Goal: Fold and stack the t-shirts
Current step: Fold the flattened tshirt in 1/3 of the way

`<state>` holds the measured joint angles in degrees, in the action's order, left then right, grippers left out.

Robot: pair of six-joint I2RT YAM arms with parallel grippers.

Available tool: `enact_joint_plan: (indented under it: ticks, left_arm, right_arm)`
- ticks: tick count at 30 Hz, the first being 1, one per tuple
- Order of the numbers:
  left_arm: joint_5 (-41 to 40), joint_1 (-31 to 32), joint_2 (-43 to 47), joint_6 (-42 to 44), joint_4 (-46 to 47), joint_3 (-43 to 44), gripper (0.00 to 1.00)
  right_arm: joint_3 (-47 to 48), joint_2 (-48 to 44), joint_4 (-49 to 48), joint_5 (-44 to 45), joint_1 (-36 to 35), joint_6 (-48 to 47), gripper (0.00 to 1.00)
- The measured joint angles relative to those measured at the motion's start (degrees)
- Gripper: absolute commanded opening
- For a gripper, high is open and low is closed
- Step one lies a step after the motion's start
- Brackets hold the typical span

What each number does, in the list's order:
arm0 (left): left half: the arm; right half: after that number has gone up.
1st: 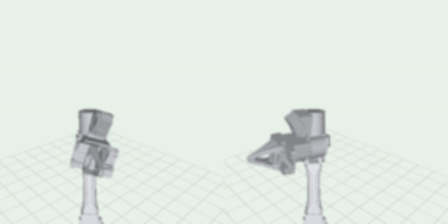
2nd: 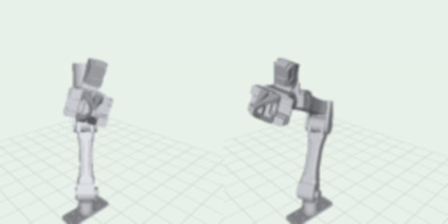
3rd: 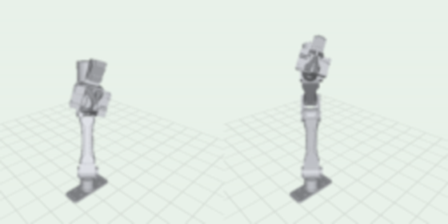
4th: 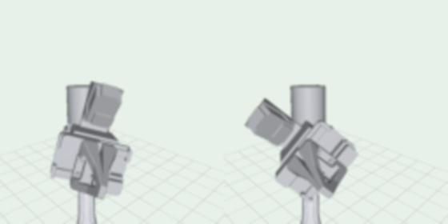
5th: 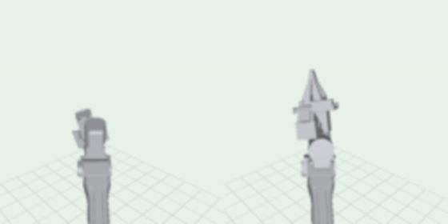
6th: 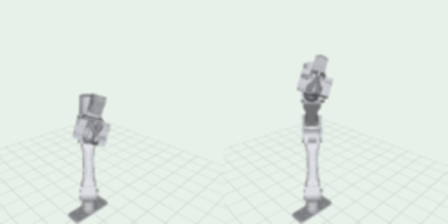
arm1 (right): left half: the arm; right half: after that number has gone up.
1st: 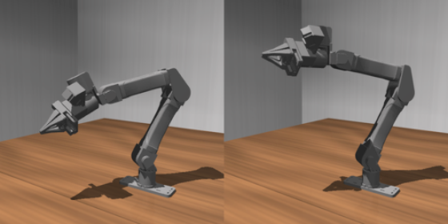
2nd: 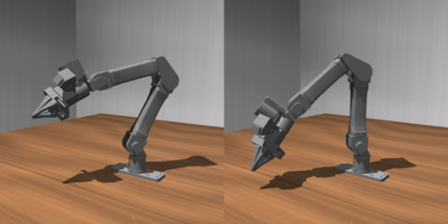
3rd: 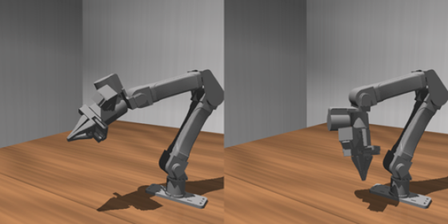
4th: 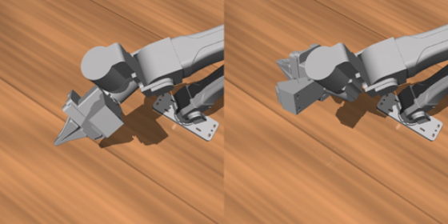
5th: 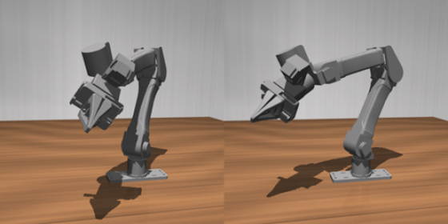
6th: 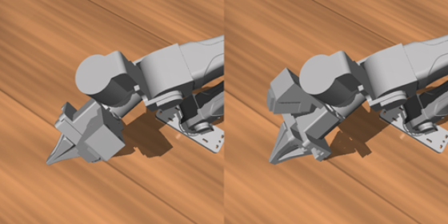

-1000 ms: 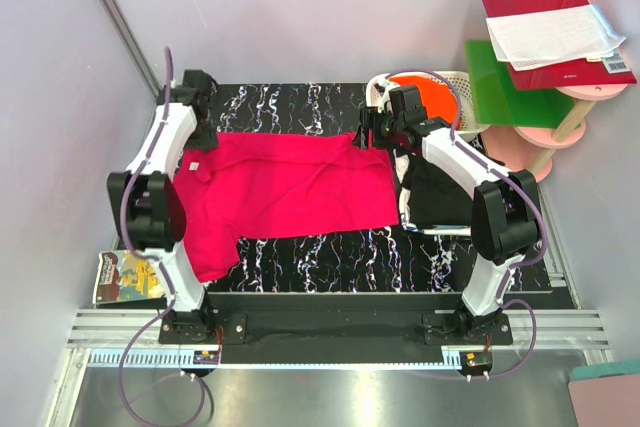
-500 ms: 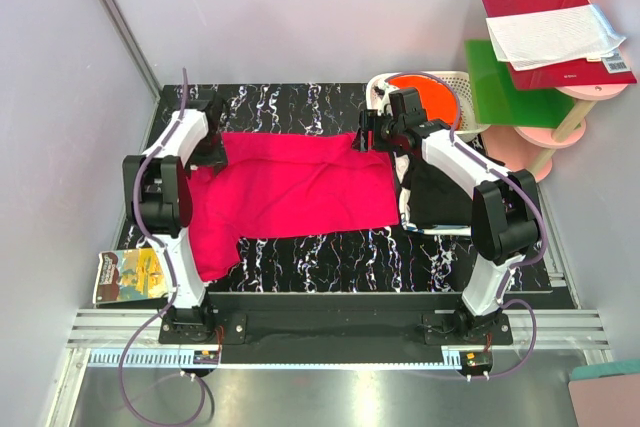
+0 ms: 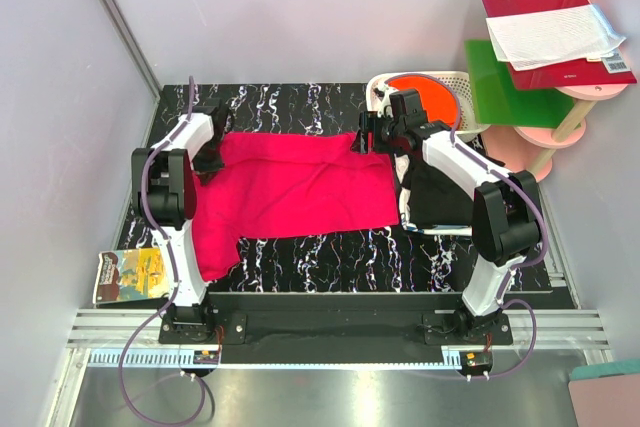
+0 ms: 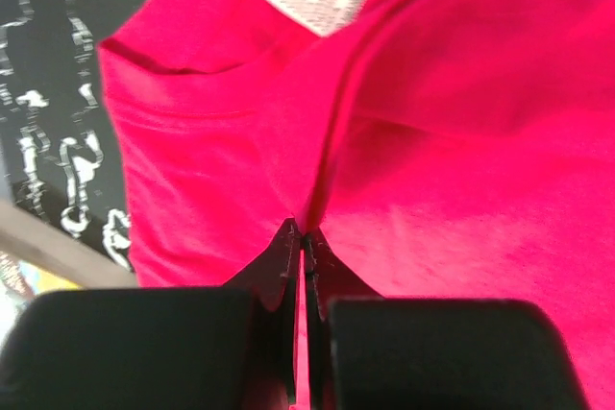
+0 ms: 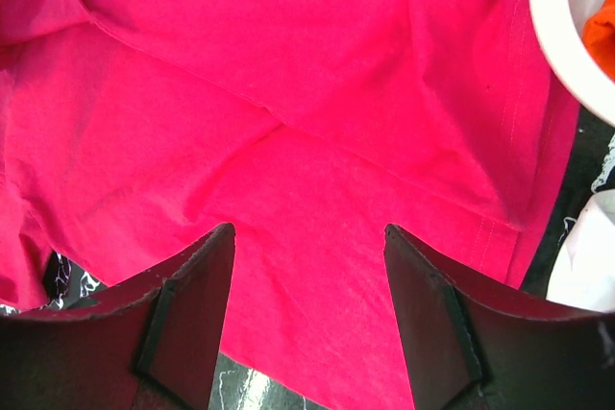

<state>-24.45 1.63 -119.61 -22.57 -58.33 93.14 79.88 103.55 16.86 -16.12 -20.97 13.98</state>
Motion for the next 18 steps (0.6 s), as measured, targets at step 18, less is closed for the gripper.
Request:
enact_joint_plan:
  ticks: [18]
  left_arm:
    - [-18.47, 0.63, 3.3, 1.01, -12.76, 24.98, 0.0]
  right_arm:
    - [-1.81, 0.0, -0.68, -1.38, 0.0, -0.02, 0.72]
